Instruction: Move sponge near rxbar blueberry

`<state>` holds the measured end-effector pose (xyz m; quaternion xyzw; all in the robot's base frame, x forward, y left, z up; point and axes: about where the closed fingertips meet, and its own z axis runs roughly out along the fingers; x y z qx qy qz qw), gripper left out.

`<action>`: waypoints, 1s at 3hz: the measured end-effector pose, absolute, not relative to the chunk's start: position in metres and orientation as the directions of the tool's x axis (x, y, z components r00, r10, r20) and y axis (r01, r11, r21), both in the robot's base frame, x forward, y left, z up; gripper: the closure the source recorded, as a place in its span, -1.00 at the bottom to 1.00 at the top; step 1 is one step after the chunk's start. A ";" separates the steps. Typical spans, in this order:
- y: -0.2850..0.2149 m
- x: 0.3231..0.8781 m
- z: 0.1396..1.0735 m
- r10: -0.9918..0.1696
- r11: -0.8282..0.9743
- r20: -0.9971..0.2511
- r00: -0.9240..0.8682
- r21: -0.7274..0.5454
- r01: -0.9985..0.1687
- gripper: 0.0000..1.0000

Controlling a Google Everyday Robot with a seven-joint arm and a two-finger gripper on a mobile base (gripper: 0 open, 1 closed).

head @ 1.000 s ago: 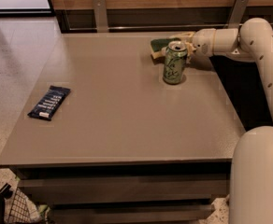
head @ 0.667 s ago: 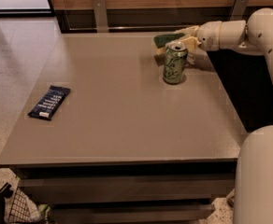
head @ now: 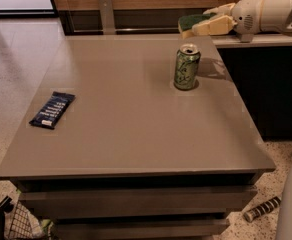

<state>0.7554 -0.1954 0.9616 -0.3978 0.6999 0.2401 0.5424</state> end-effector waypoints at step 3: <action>-0.192 0.680 1.029 -0.254 0.607 -0.967 -0.036 -0.131 -0.784 1.00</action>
Offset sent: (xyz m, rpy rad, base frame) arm -0.0888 -0.0064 0.0666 0.0506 -0.0658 -0.0467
